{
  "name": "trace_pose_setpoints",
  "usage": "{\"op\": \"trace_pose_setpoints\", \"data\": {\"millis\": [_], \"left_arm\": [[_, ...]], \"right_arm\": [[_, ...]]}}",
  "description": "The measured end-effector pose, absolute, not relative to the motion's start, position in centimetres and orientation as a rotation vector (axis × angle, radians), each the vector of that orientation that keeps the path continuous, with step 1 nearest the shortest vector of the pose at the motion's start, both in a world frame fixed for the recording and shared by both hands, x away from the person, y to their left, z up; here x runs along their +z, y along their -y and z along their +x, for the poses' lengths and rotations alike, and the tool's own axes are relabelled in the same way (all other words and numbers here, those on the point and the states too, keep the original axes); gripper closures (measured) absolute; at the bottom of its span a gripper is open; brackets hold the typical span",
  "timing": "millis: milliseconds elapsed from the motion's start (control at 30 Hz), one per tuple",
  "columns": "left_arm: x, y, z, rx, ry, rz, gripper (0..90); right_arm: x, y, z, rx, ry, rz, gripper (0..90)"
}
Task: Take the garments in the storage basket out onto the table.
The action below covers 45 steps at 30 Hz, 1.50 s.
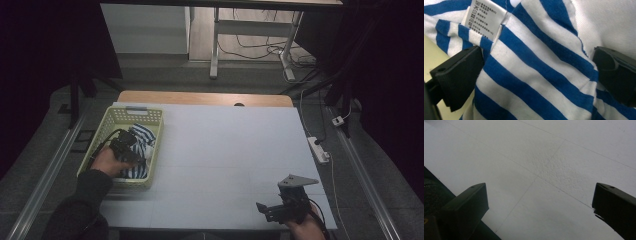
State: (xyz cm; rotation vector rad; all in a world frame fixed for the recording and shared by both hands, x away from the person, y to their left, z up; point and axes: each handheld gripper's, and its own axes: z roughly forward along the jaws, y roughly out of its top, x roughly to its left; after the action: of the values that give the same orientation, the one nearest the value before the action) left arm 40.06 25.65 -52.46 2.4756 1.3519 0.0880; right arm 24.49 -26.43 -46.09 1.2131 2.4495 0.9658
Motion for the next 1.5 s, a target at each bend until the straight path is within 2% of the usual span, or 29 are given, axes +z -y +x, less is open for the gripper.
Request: {"op": "trace_pose_setpoints", "data": {"millis": [133,233,400,533,633,833,1067,1500], "left_arm": [[-52.2,-25.5,40.2,0.087,-1.376,2.483,2.5],[-51.9,-25.5,40.0,0.086,-1.37,2.476,10.3],[-51.4,-25.7,39.8,0.073,-1.375,2.451,31.7],[-51.2,-25.9,39.7,0.032,-1.406,2.401,54.4],[-51.1,-26.0,39.6,0.011,-1.425,2.386,61.8],[-50.9,-26.2,39.4,0.033,-1.41,2.374,64.3],[-49.8,-26.7,38.8,0.179,-1.375,2.329,64.3],[-45.5,-28.5,36.8,0.348,-1.215,2.081,63.9]], "right_arm": [[-46.1,26.4,24.5,0.965,-2.449,1.202,2.3],[-46.1,26.4,24.4,0.961,-2.451,1.198,2.4],[-46.1,26.3,24.4,0.962,-2.456,1.186,2.4],[-46.1,26.3,24.4,0.953,-2.459,1.175,2.4],[-46.1,26.2,24.4,0.953,-2.462,1.17,2.5],[-46.1,26.2,24.3,0.952,-2.465,1.166,2.5],[-46.1,26.2,24.3,0.952,-2.466,1.159,2.5],[-46.1,26.2,24.3,0.954,-2.466,1.155,2.5]]}}
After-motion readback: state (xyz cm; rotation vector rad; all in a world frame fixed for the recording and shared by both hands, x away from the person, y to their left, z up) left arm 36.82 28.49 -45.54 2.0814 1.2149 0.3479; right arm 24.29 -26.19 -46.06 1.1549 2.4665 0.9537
